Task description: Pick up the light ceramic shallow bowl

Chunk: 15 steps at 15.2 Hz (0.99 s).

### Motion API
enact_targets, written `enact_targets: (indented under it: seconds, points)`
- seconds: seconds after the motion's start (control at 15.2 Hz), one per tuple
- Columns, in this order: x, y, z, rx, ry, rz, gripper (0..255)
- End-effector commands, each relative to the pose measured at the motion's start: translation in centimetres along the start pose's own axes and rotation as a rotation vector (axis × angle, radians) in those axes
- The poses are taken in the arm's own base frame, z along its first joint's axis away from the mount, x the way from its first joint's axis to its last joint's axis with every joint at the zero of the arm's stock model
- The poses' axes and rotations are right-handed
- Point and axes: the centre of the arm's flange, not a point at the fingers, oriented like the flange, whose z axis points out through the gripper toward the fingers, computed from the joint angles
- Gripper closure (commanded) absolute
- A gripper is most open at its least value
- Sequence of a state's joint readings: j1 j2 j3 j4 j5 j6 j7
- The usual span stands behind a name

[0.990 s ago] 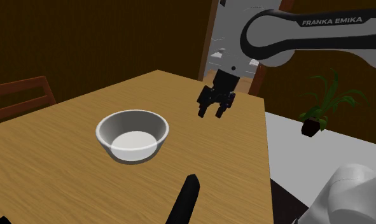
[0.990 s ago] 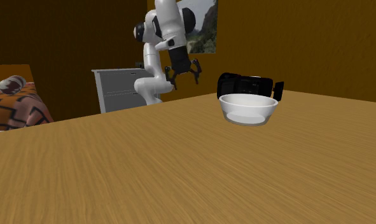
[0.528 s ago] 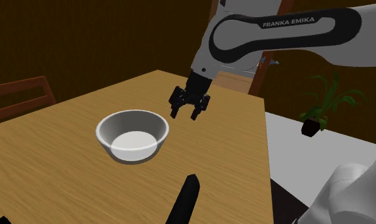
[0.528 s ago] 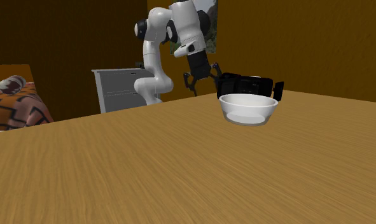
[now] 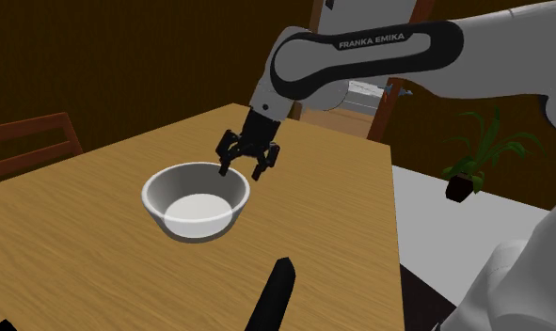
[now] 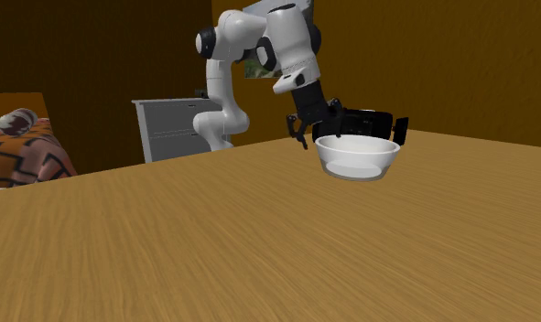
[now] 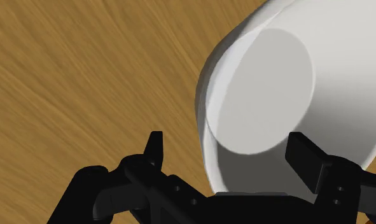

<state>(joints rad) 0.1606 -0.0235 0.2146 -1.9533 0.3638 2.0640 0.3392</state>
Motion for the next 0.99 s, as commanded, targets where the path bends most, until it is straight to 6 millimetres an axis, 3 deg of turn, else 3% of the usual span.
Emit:
enact_targets:
  seconds: [0.0,0.33,0.4,0.92]
  points:
    - [0.1,0.3,1.1,0.001,0.001,0.0,0]
    - [0.1,0.9,2.9,0.001,0.001,0.0,0]
    - [0.1,1.0,2.9,0.001,0.001,0.001,255]
    - [0.0,1.0,2.9,0.001,0.001,0.001,255]
